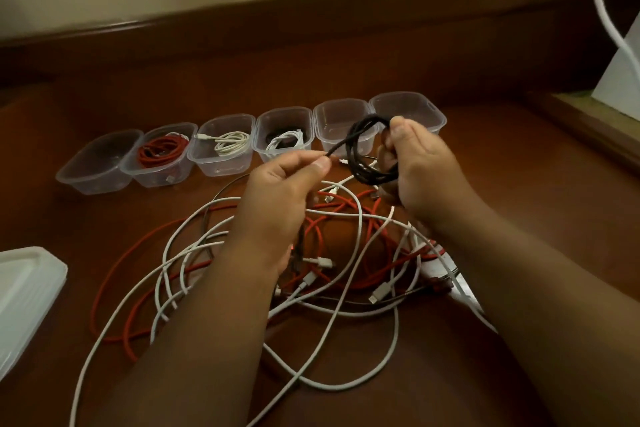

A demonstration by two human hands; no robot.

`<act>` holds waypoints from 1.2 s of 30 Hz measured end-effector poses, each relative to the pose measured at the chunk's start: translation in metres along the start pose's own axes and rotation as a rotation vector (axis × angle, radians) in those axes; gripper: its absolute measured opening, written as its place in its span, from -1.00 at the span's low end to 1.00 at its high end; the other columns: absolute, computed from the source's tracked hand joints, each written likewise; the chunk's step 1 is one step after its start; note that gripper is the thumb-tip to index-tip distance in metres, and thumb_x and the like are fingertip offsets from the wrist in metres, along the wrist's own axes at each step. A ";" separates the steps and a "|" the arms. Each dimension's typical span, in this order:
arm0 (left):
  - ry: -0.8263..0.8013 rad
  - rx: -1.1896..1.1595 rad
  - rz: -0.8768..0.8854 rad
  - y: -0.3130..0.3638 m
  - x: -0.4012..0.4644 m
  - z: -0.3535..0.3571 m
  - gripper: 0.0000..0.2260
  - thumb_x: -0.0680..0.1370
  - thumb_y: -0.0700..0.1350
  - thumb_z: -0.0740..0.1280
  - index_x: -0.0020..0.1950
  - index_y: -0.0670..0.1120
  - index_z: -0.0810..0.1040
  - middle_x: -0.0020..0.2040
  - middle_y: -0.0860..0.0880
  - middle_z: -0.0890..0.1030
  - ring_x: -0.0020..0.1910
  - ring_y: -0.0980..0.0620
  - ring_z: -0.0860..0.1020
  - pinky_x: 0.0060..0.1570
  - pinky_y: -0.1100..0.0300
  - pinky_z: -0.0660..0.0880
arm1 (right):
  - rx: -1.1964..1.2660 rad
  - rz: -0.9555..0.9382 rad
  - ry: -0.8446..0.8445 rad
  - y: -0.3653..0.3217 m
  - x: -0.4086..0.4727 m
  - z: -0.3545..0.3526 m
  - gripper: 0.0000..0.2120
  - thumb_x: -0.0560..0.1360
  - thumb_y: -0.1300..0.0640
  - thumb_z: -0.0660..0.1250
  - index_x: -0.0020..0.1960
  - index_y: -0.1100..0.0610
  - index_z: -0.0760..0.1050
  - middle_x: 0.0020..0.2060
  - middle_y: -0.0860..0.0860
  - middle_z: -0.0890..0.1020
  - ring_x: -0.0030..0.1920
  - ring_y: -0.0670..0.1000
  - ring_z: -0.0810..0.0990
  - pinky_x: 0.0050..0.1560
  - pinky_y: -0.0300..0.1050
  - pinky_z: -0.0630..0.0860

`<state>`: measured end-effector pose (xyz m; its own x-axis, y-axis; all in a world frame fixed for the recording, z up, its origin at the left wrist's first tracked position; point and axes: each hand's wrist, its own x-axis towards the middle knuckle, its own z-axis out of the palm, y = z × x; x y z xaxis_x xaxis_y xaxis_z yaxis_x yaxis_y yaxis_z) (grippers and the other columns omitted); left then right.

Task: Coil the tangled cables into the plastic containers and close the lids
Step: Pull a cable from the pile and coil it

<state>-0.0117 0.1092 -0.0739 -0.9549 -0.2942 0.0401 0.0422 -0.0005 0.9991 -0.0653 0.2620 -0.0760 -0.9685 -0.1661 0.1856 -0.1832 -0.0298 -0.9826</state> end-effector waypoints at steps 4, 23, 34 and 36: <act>0.025 -0.021 0.000 -0.003 -0.007 0.013 -0.89 0.51 -0.16 0.44 -0.17 0.00 0.73 -0.18 -0.02 0.72 -0.12 -0.01 0.68 -0.05 0.05 0.60 | 0.239 0.091 0.053 -0.001 -0.007 0.008 -0.65 0.70 -0.03 0.05 -0.19 0.04 0.41 -0.42 -0.06 0.48 -0.39 -0.07 0.46 -0.36 -0.16 0.38; -0.178 -0.606 -0.254 -0.007 -0.018 0.029 -0.82 0.57 -0.20 0.22 -0.01 -0.06 0.62 -0.25 0.01 0.60 -0.21 0.09 0.54 -0.13 0.17 0.37 | -0.610 -0.304 0.106 0.024 -0.001 0.008 -0.75 0.70 0.04 0.04 -0.07 0.10 0.38 -0.33 -0.06 0.49 -0.37 -0.13 0.44 -0.39 -0.38 0.31; -0.005 -0.159 -0.046 -0.013 -0.010 0.025 -0.64 0.56 -0.39 0.27 0.18 0.01 0.60 0.01 -0.02 0.71 -0.02 0.07 0.69 -0.03 0.19 0.59 | -0.535 -0.353 0.102 0.028 0.004 0.004 -0.75 0.70 0.02 0.05 -0.03 0.11 0.40 -0.34 0.04 0.51 -0.37 0.07 0.49 -0.42 -0.02 0.41; 0.042 -0.073 -0.022 -0.013 -0.008 0.023 -0.70 0.56 -0.36 0.32 0.11 0.02 0.61 -0.13 0.01 0.71 -0.12 0.08 0.70 -0.11 0.22 0.59 | -0.551 -0.352 0.119 0.029 0.005 0.002 -0.76 0.70 0.01 0.05 -0.01 0.11 0.40 -0.34 0.04 0.52 -0.37 0.10 0.51 -0.40 0.06 0.44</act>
<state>-0.0111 0.1336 -0.0870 -0.9426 -0.3335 0.0157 0.0438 -0.0770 0.9961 -0.0751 0.2585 -0.1034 -0.8413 -0.1277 0.5253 -0.5209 0.4510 -0.7247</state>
